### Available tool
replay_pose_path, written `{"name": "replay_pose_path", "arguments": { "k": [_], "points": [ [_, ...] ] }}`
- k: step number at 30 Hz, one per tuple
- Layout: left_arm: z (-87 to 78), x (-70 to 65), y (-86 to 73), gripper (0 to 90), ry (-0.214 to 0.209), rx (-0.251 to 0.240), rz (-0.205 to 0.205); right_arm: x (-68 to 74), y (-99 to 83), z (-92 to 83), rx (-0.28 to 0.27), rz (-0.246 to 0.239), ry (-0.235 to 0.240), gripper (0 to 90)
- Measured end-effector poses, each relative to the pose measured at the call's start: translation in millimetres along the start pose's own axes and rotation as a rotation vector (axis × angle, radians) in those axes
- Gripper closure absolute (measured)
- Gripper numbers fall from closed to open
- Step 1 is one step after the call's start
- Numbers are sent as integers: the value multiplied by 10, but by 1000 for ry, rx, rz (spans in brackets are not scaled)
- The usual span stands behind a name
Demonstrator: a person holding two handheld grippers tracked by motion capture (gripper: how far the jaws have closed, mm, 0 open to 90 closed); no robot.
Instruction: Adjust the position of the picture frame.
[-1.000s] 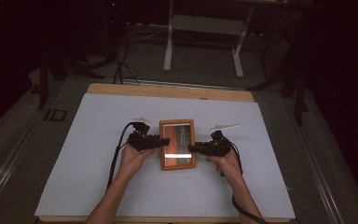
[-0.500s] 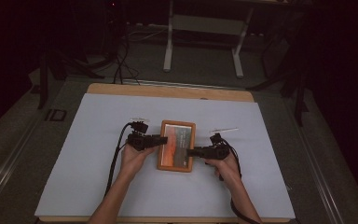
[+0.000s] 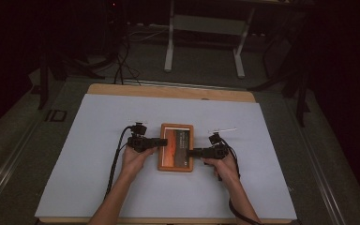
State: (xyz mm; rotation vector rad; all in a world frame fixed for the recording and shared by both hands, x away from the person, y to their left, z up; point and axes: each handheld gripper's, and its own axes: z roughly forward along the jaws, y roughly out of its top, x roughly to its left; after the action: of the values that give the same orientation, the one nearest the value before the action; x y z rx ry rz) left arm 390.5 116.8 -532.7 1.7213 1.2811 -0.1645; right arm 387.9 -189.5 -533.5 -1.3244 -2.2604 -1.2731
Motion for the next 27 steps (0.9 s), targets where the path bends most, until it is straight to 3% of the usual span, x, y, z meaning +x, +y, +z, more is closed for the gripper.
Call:
{"name": "replay_pose_path", "arguments": {
  "k": [3, 9, 20, 21, 24, 27],
  "points": [
    [2, -13, 4, 551, 8, 7, 27, -9, -5, 1, -4, 0, 5, 575],
    [3, -129, -10, 459, 99, 10, 128, 30, -3, 7, -6, -34, -22, 547],
    [-177, -260, -37, 397, 133, -62, 202, 59, -16, -110, -53, -60, -54, 486],
    [-203, -243, -59, 397, 157, -77, 215, 70, -18, -125, -55, -74, -71, 486],
    [-262, -209, -115, 389, 171, -94, 219, 137, -18, -161, -51, -155, -139, 487],
    [-302, -203, -148, 390, 173, -101, 225, 162, -11, -174, -58, -178, -154, 486]
  ]
}}
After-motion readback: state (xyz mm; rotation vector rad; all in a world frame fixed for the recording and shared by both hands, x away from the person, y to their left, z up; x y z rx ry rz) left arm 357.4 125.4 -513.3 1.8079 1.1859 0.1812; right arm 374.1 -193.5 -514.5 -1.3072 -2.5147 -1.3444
